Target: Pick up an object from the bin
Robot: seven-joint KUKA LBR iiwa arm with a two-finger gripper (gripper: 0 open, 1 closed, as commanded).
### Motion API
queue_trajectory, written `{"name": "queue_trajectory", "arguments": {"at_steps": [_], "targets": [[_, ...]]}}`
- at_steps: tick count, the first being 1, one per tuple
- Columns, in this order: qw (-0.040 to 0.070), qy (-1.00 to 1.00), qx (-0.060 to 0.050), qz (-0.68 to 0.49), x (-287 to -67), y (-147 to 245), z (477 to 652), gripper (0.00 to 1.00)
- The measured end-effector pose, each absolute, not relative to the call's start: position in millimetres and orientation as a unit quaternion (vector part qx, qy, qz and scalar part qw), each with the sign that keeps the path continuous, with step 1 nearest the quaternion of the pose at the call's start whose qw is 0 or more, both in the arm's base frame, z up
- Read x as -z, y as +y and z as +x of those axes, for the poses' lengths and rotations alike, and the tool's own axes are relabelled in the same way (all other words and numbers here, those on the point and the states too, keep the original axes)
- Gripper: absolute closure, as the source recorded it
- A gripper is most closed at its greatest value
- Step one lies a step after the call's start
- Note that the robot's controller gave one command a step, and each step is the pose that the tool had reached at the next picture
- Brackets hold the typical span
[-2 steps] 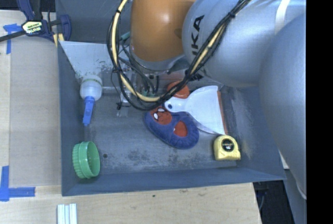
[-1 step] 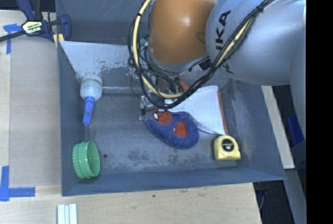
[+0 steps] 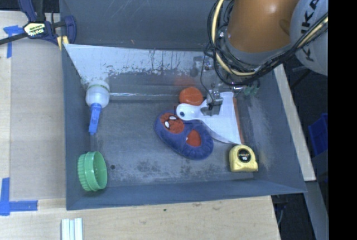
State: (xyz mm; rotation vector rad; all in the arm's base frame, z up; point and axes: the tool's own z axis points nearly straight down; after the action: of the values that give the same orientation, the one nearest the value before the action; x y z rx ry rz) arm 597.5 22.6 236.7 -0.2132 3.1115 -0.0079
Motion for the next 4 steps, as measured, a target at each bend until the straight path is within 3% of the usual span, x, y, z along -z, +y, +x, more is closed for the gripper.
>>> {"name": "queue_trajectory", "arguments": {"at_steps": [1, 2, 3, 4], "targets": [[0.011, 1.000, 0.002, -0.008, -185.8, 17.6, 577.1, 0.00], [0.012, 0.999, 0.001, 0.037, -140.3, 18.0, 607.6, 0.00], [0.014, 0.991, 0.000, 0.130, -118.2, 6.6, 612.3, 0.00], [0.017, 0.983, -0.002, 0.183, -78.4, 5.1, 618.2, 0.00]]}}
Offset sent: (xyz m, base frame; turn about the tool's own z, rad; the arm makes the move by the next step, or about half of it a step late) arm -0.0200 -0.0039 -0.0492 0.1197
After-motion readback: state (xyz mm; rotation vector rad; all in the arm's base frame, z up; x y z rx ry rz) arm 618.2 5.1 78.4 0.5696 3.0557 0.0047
